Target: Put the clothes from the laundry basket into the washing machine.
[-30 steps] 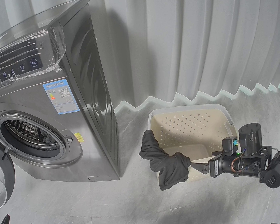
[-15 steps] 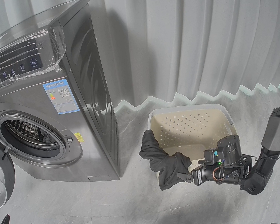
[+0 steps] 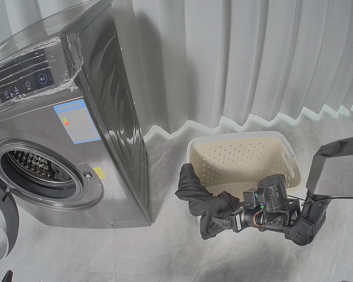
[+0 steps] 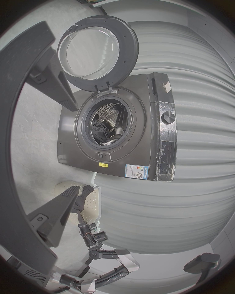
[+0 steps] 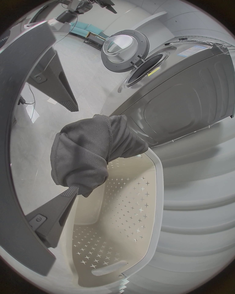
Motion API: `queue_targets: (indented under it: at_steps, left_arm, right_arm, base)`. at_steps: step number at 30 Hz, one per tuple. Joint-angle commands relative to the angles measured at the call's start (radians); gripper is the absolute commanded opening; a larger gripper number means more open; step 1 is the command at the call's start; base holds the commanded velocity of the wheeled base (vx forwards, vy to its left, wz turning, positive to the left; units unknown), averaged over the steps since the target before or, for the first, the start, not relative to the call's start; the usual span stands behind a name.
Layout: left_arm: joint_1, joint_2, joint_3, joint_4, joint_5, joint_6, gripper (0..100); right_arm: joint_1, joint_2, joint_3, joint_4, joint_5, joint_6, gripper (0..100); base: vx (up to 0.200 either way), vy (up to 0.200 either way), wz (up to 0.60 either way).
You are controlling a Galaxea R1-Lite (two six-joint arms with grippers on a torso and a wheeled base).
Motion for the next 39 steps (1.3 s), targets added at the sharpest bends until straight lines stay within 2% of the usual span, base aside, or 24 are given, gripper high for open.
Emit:
queue_targets:
  at_steps: [1,11,12,26,39]
  left_arm:
    - [0.000,-0.013,0.016,0.000,0.000,-0.001,100]
    - [0.000,-0.013,0.016,0.000,0.000,-0.001,100]
    - [0.002,-0.013,0.016,0.000,0.000,-0.001,100]
    - [0.000,-0.013,0.015,0.000,0.000,-0.003,100]
    - [0.000,-0.013,0.015,0.000,0.000,-0.004,100]
  right_arm:
    - [0.000,0.044,-0.032,0.000,0.000,-0.001,100]
    - [-0.003,0.073,-0.075,-0.009,0.000,-0.002,100]
    - [-0.003,0.073,-0.077,-0.009,0.000,-0.002,0]
    - [-0.008,0.056,-0.065,-0.038,0.000,-0.002,0]
    - [-0.008,-0.162,0.044,-0.031,-0.001,-0.002,0]
  base:
    - [0.000,0.000,0.00]
    - [0.000,0.000,0.00]
    - [0.000,0.000,0.00]
    - [0.000,0.000,0.00]
    - [0.000,0.000,0.00]
